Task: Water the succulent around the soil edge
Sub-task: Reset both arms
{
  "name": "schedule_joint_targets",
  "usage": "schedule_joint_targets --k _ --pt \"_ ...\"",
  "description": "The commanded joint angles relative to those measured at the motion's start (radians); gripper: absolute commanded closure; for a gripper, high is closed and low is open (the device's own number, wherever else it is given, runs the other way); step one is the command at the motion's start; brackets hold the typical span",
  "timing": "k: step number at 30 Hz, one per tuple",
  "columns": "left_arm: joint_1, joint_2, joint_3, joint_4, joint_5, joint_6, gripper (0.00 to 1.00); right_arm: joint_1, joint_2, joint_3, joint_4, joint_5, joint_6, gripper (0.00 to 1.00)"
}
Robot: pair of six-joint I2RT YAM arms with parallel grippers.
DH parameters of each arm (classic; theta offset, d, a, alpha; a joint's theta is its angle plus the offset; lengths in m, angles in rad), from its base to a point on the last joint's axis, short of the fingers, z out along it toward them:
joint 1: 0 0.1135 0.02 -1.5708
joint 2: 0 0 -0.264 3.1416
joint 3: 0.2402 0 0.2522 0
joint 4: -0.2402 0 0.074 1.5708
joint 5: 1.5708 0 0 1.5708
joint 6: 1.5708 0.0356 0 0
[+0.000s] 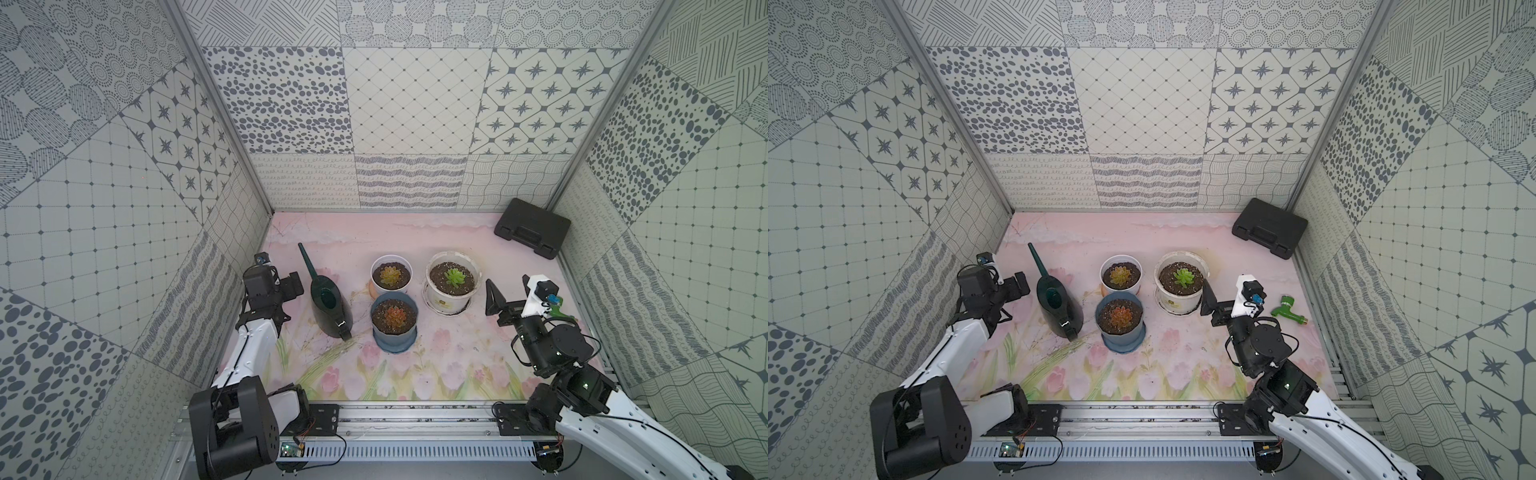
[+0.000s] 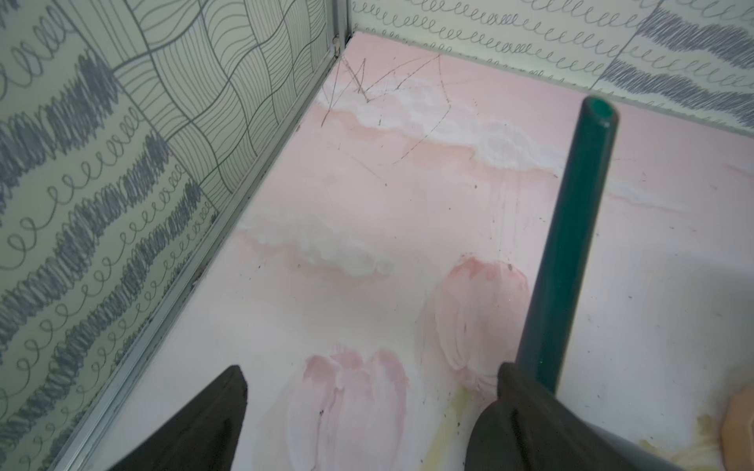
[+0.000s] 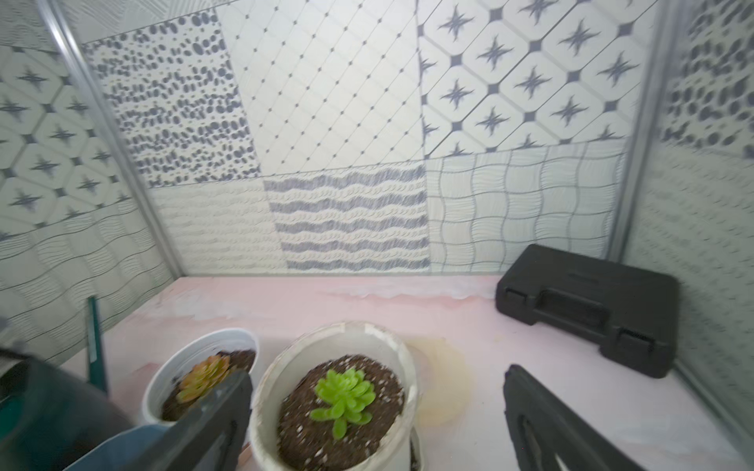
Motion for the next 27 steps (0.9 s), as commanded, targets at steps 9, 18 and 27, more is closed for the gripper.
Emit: schedule_joint_targets --k 9,18,27 --pt "-0.361 0.033 -0.206 0.254 -0.535 -0.204 0.01 -0.590 0.494 0.029 0.257 -0.044 0.089 0.02" --pt "-0.368 0.193 -0.168 0.475 -0.463 -0.100 0.02 -0.724 0.672 -0.132 0.466 -0.214 0.151 0.02" --pt "-0.377 0.361 -0.221 0.810 -0.155 -0.014 0.02 -0.729 1.022 -0.126 0.820 -0.473 0.043 0.02"
